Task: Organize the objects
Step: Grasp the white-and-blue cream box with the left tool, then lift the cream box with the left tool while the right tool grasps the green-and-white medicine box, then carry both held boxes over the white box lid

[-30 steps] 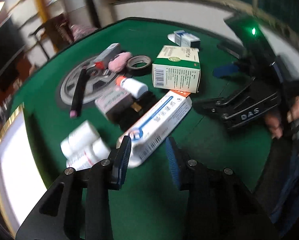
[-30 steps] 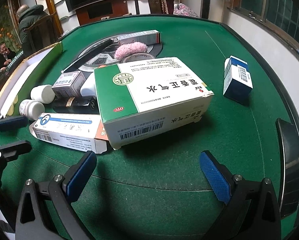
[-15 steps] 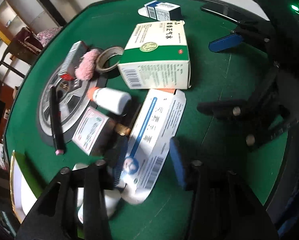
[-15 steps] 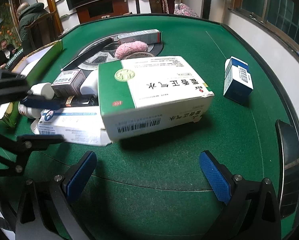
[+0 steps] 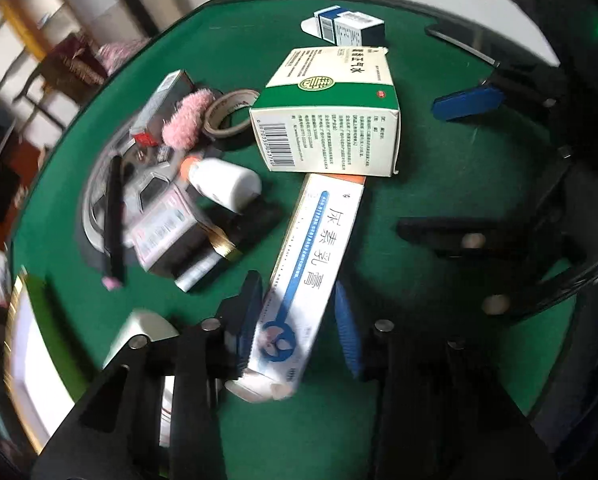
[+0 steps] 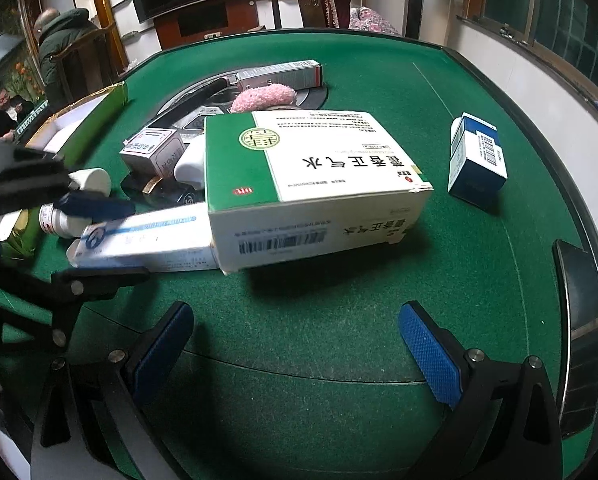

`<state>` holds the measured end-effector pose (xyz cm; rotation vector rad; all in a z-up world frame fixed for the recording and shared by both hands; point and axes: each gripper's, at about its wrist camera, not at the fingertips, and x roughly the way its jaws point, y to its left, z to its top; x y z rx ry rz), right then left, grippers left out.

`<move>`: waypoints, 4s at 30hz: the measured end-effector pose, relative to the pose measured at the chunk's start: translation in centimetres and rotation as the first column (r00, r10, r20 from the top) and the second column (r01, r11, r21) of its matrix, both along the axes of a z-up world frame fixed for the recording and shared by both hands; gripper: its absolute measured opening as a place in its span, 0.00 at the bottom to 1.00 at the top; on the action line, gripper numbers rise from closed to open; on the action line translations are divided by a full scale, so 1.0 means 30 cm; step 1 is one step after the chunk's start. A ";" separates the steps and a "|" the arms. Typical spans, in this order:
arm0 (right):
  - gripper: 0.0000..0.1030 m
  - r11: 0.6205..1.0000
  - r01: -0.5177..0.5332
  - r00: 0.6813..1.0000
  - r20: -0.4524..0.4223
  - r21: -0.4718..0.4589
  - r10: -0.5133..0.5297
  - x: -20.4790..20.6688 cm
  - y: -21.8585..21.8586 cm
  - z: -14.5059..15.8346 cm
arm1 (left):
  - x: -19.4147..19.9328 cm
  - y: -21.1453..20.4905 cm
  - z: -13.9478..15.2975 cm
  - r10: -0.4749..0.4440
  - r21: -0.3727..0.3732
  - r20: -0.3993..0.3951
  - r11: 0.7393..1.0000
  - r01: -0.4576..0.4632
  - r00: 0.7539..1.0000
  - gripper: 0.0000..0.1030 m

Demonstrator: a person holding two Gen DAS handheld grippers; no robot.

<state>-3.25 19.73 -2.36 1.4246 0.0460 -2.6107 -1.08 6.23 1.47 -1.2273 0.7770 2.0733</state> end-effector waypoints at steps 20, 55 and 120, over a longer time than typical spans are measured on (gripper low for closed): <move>1.00 0.982 -0.184 0.966 -0.194 -0.033 0.174 -0.027 0.061 0.211 | -0.030 -0.095 -0.026 0.268 0.231 0.060 0.933 -0.275 0.962 0.28; 0.98 0.995 0.100 0.991 0.089 -0.031 -0.097 -0.372 -0.021 0.076 | -0.032 -0.124 -0.030 0.296 0.341 0.044 0.893 -0.293 0.954 0.28; 0.68 0.913 -0.276 0.960 -0.137 -0.299 0.245 -0.166 -0.470 0.208 | 0.069 -0.694 0.193 0.722 0.505 -0.138 0.640 -0.579 0.678 0.27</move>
